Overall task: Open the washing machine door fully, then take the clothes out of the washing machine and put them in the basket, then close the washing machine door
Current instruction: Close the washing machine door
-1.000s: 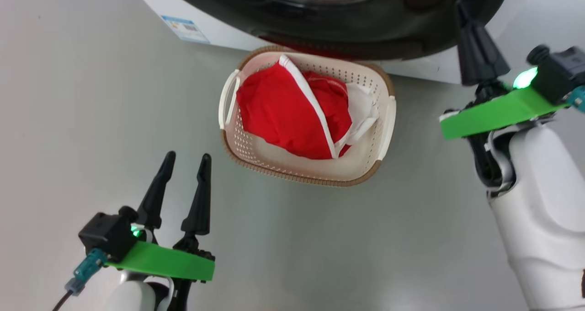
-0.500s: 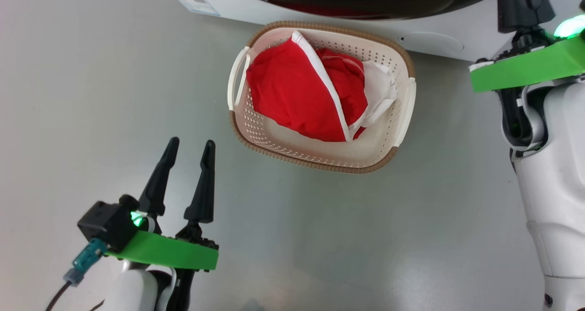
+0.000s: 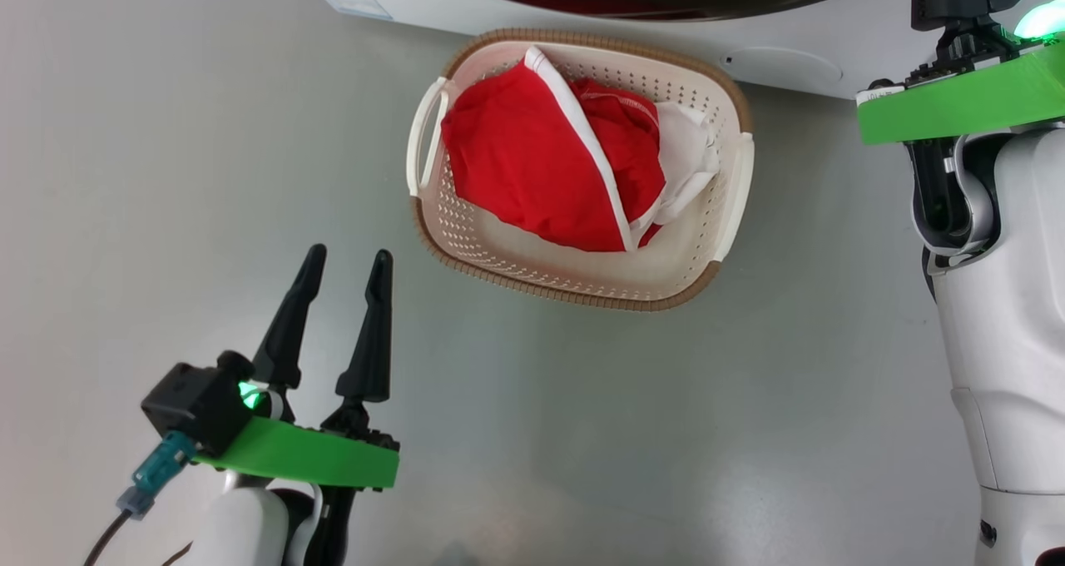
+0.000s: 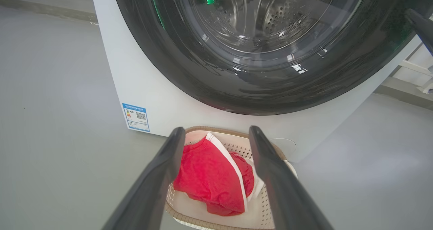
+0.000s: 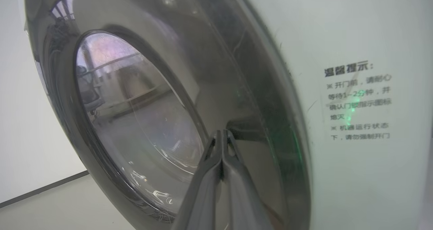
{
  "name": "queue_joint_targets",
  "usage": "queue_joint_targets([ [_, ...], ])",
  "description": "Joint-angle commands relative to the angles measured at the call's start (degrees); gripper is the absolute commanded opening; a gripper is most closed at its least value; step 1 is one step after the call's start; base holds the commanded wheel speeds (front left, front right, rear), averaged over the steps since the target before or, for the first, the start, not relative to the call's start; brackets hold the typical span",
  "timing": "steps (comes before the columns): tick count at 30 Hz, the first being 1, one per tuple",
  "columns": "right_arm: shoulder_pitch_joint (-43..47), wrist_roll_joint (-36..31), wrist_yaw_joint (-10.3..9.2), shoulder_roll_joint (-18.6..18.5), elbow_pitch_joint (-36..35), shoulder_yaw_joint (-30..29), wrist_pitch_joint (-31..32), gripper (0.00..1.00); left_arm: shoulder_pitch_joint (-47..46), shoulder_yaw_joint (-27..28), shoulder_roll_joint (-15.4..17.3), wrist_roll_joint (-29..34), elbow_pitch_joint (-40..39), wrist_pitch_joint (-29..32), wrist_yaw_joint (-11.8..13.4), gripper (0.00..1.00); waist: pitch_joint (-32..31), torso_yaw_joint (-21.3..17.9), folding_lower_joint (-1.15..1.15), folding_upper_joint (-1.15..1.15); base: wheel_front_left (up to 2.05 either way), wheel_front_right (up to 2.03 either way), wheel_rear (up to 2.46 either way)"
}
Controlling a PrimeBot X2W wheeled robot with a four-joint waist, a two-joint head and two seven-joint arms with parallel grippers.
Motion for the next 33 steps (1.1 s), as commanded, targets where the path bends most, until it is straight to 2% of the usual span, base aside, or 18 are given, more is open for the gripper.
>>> queue_joint_targets([
  [1, -0.29, -0.16, -0.54, 0.72, -1.62, 0.56, -0.36, 0.0, -0.31, 2.05, 1.5, 0.43, -0.94, -0.45, -0.32, 1.0, -0.83, -0.43, 0.0, 0.0, 0.0, 0.0, 0.0],
  [7, 4.84, 0.45, -0.54, 0.63, -2.04, 3.1, -0.36, 0.0, 0.92, 2.86, 1.5, 0.48, -0.44, -0.45, -0.32, 1.0, -4.16, -1.85, 0.0, 0.0, 0.0, 0.0, 0.0],
  [8, 5.89, 0.61, -0.54, 0.55, -2.23, 3.37, -0.36, 0.08, 1.24, 3.07, 1.51, 0.54, -0.29, -0.45, -0.32, 1.0, -4.79, -2.15, 0.0, 0.0, 0.0, 0.0, 0.0],
  [10, 8.19, 0.82, -0.54, 0.43, -2.77, 3.77, -0.36, 0.32, 1.93, 3.45, 1.68, 0.65, 0.03, -0.45, -0.32, 1.0, -6.19, -2.75, 0.0, 0.0, 0.0, 0.0, 0.0],
  [12, 10.58, 1.08, -0.54, 0.33, -3.35, 3.97, -0.36, 0.48, 2.67, 3.79, 2.0, 0.84, 0.28, -0.45, -0.32, 1.0, -7.57, -3.38, 0.0, 0.0, 0.0, 0.0, 0.0],
  [14, 14.09, 1.28, -0.54, 0.26, -4.12, 4.11, -0.36, 1.0, 3.71, 4.31, 2.62, 1.06, 0.58, -0.45, -0.32, 1.0, -9.47, -4.35, 0.0, 0.0, 0.0, 0.0, 0.0],
  [33, 32.05, 0.99, -0.54, 0.64, -5.16, 3.38, -0.36, 1.0, 8.7, 5.63, 6.18, 2.58, 1.35, -0.45, -0.32, 1.0, -19.3, -9.1, 0.0, 0.0, 0.0, 0.0, 0.0],
])
